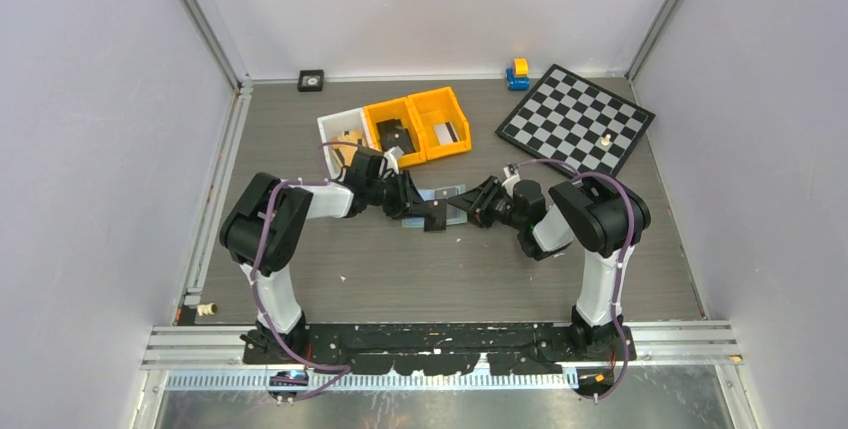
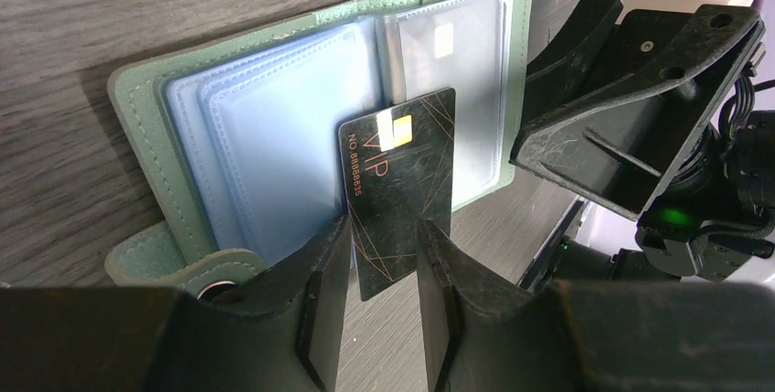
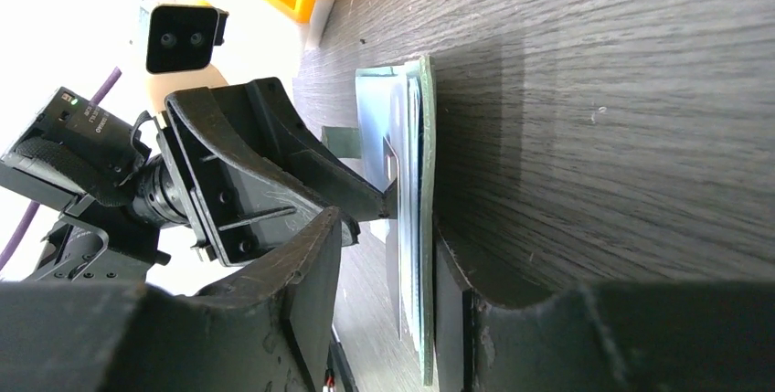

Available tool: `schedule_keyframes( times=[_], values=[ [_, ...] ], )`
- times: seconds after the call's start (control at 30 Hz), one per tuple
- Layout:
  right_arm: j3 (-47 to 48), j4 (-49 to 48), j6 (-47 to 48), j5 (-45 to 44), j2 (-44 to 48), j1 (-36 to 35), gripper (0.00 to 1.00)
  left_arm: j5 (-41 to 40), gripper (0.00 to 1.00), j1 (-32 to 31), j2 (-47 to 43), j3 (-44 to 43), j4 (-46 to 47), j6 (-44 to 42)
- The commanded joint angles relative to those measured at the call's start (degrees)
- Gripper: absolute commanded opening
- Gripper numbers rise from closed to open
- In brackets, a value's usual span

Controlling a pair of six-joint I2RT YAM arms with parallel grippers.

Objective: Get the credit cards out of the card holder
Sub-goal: Place the credit card in the storage box.

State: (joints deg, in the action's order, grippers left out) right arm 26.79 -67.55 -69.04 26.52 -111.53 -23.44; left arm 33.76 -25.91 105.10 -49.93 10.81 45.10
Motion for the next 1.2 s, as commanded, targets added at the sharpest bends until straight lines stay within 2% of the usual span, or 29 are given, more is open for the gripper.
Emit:
schedule_keyframes(
  times=[0.0, 0.4, 0.47, 0.6, 0.7, 0.93, 1.17],
  values=[
    [2.09, -0.21, 2.02, -0.06, 0.49, -0.71, 0.43, -0.34, 0.35, -0.28, 1.79, -0.95, -1.13, -0.94],
    [4.97, 5.16, 2.82, 0.76, -0.22, -2.2, 0.3, 5.24, 0.35, -0.28, 3.17, 0.03, 7.5, 3.15],
    [5.03, 5.53, 2.96, 0.64, -0.18, -2.26, 0.25, 6.01, 0.34, -0.24, 2.95, 0.18, 8.64, 3.87],
    [4.77, 4.49, 2.15, 0.68, -0.03, -2.3, 0.1, 5.34, 0.34, 0.19, 0.51, 1.04, 7.76, 3.48],
    [4.65, 3.58, 1.04, 1.05, 0.6, -2.16, 0.04, 5.67, 0.35, 0.57, -1.29, 2.17, 8.44, 4.27],
    [2.22, -4.95, -3.07, 2.58, 3.52, -0.82, 0.02, 7.9, 0.4, 1.21, -4.92, 5.04, 13.03, 7.81],
    [1.21, -9.44, -3.94, 3.47, 5.09, -0.81, 0.02, 13.25, 0.39, 1.21, -2.53, 5.66, 21.16, 14.16]
  ],
)
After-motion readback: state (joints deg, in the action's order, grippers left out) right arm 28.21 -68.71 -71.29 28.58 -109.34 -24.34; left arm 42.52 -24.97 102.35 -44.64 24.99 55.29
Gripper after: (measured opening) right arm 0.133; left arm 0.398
